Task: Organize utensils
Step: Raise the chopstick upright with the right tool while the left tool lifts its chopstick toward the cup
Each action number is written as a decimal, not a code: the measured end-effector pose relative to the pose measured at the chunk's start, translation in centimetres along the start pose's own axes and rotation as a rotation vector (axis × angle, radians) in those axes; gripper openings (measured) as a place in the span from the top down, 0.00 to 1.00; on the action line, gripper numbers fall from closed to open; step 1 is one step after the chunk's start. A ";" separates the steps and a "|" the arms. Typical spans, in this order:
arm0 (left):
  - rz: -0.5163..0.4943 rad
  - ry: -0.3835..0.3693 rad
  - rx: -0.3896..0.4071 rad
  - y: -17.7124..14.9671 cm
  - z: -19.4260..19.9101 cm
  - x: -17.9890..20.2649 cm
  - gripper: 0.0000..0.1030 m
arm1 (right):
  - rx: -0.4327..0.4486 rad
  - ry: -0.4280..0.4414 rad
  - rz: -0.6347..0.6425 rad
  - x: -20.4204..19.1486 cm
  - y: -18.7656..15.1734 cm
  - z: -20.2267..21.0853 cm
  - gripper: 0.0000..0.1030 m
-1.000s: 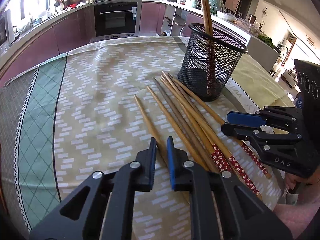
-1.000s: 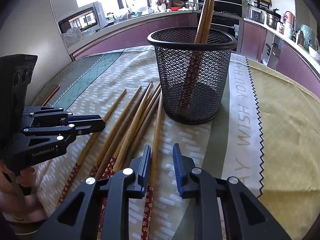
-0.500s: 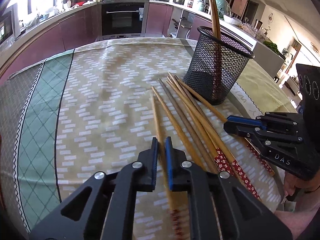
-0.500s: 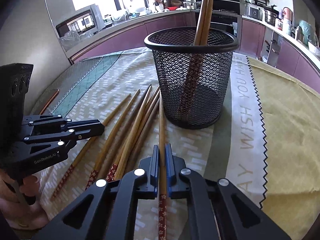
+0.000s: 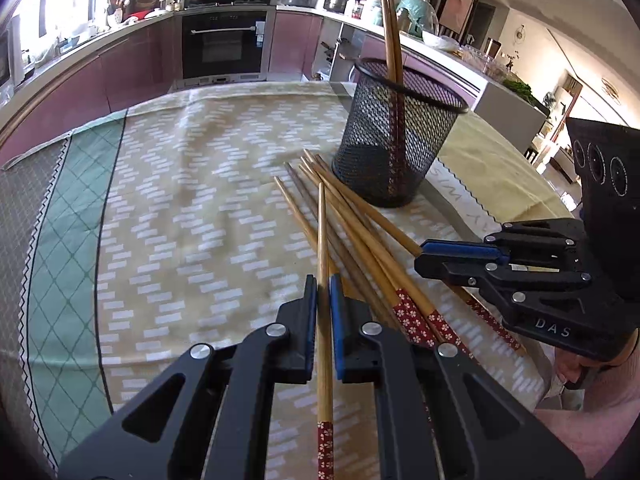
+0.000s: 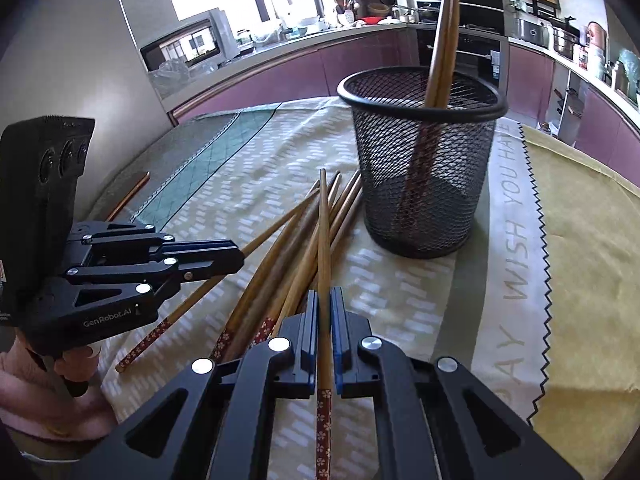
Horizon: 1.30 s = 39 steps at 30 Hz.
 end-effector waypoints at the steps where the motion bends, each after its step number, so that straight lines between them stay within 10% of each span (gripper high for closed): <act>1: -0.001 0.003 -0.004 -0.1 -0.2 0.0 0.93 | -0.007 -0.003 0.007 -0.1 0.1 -0.2 0.95; 15: -0.001 0.009 -0.023 0.1 -0.8 -0.1 0.93 | -0.002 -0.008 0.044 -0.4 0.5 -0.4 0.94; 39: -0.007 -0.138 0.200 4.3 7.7 0.7 0.93 | 0.254 0.029 0.019 0.4 2.0 8.3 0.94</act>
Point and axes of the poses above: each gripper's, at about its wrist camera, not at the fingertips, and z roughly against the way its jaws point, x to its right, y to its top, the point moved 1 cm from there along -z, roughly the way its jaws point, and after that the axes turned 2 degrees about x, right-handed, at the moved point
